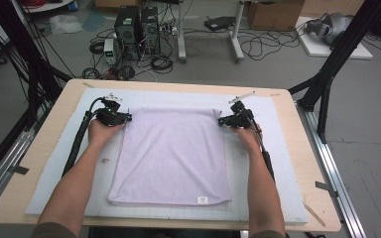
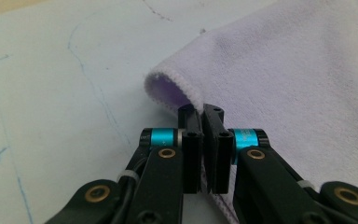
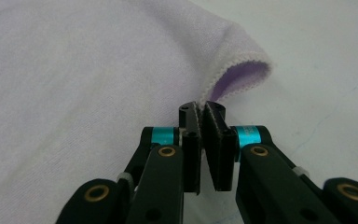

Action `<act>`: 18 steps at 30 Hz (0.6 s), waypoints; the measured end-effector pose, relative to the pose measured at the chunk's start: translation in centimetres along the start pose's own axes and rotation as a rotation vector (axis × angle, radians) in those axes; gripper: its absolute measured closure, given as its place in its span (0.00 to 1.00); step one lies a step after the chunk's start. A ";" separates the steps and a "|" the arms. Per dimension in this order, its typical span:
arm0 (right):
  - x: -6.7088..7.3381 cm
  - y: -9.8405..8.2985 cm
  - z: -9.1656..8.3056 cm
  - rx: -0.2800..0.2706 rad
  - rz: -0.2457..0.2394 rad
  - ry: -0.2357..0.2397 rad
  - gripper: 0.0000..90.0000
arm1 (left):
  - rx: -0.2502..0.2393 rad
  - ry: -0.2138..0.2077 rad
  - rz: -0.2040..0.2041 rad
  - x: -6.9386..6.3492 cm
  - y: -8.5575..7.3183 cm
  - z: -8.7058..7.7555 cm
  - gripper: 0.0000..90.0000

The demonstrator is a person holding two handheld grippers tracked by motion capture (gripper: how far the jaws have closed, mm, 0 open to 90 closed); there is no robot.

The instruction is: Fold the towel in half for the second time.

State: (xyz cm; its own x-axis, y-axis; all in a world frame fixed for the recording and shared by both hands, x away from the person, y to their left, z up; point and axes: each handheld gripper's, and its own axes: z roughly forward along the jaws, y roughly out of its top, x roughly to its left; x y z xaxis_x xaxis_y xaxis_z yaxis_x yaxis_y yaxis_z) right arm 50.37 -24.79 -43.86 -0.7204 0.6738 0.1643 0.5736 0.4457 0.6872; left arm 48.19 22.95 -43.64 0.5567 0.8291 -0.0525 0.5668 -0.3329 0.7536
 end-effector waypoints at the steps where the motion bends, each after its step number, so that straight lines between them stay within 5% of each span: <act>1: 0.0 0.0 -0.1 -0.006 -0.005 -0.003 0.95 | -0.012 -0.002 0.000 0.0 0.1 -0.2 0.96; 12: 1.6 1.4 -4.7 -0.126 -0.046 0.035 0.96 | -0.141 -0.048 0.068 -0.9 1.6 -4.9 0.96; 18: 3.9 0.7 -7.4 -0.170 -0.077 0.107 0.96 | -0.184 -0.090 0.102 -2.1 0.3 -8.1 0.96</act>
State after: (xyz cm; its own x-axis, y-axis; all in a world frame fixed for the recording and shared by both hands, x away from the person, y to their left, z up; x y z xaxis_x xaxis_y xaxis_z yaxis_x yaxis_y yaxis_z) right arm 45.09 -26.24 -37.47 -0.8023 0.5708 0.1745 0.4475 0.3819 0.8086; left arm 42.25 24.78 -38.02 0.6621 0.7491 -0.0220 0.3890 -0.3184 0.8645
